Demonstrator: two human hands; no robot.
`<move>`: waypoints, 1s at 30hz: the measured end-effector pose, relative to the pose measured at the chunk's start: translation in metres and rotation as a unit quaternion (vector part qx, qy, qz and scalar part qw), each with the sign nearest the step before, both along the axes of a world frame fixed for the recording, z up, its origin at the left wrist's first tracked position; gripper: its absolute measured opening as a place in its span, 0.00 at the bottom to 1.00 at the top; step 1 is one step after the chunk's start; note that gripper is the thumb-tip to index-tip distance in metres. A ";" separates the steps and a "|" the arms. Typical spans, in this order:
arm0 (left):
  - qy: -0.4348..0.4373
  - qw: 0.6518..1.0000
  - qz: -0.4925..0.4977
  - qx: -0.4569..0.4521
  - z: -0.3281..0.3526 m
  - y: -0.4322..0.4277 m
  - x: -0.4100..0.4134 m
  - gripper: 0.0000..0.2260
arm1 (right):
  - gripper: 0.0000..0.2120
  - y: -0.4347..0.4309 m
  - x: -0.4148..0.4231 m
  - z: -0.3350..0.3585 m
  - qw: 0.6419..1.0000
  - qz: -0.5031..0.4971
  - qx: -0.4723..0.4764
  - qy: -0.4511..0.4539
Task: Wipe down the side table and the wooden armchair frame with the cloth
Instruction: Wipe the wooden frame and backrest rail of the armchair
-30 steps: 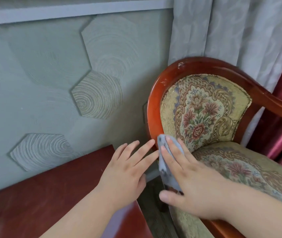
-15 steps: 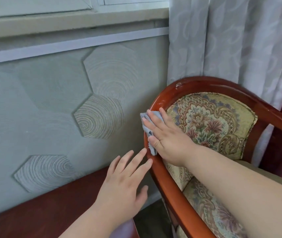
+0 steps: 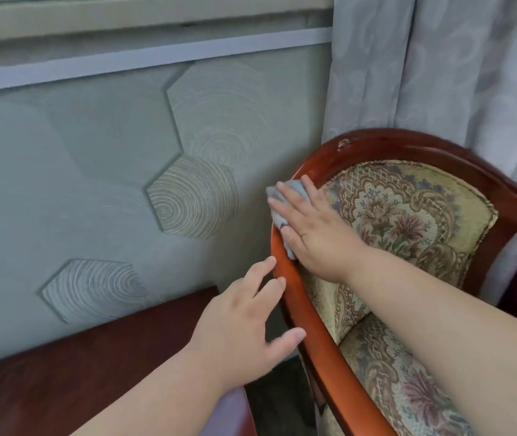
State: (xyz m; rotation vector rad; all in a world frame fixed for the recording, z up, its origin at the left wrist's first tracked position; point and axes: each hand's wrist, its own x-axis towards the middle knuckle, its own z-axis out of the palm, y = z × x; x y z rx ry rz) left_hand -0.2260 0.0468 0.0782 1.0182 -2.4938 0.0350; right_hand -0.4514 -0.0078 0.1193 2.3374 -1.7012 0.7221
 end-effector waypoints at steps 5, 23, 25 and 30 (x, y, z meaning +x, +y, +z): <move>0.006 1.000 0.023 0.011 -0.012 0.013 -0.015 0.40 | 0.24 0.015 -0.006 -0.015 0.992 0.088 -0.064 0.070; -0.039 0.998 0.041 -0.008 -0.009 0.014 -0.024 0.41 | 0.26 0.001 -0.015 -0.014 0.989 0.088 -0.073 0.094; -0.044 0.998 0.040 -0.005 -0.006 0.013 -0.024 0.41 | 0.27 -0.017 -0.021 0.001 0.995 0.042 -0.056 0.077; -0.030 0.998 0.046 0.007 -0.004 0.021 -0.021 0.41 | 0.27 -0.020 -0.010 0.009 0.998 -0.049 -0.004 -0.026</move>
